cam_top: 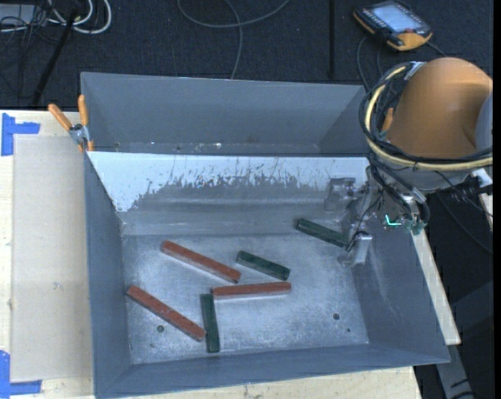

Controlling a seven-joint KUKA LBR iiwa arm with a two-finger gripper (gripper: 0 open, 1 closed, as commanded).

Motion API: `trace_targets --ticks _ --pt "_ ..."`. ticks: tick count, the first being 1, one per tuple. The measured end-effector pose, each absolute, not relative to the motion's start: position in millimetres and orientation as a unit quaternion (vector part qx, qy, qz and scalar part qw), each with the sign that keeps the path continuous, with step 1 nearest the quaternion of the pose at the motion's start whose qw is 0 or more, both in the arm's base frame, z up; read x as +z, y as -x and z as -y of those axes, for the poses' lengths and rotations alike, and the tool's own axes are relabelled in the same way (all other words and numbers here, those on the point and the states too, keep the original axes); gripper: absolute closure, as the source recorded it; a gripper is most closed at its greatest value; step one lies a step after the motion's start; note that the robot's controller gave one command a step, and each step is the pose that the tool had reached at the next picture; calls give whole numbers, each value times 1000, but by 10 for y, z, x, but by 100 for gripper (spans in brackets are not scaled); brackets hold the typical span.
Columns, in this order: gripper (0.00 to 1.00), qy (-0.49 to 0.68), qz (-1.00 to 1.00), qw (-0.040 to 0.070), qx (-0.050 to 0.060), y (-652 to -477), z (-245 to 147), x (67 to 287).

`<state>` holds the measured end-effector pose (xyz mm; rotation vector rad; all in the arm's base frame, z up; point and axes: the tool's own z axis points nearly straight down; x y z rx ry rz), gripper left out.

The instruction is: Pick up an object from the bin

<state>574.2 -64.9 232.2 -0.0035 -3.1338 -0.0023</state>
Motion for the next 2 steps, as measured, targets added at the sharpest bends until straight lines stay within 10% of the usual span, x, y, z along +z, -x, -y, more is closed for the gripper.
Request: trace_targets --ticks 2 --pt "0 -25 1000 -1 1 -5820 264 2132"
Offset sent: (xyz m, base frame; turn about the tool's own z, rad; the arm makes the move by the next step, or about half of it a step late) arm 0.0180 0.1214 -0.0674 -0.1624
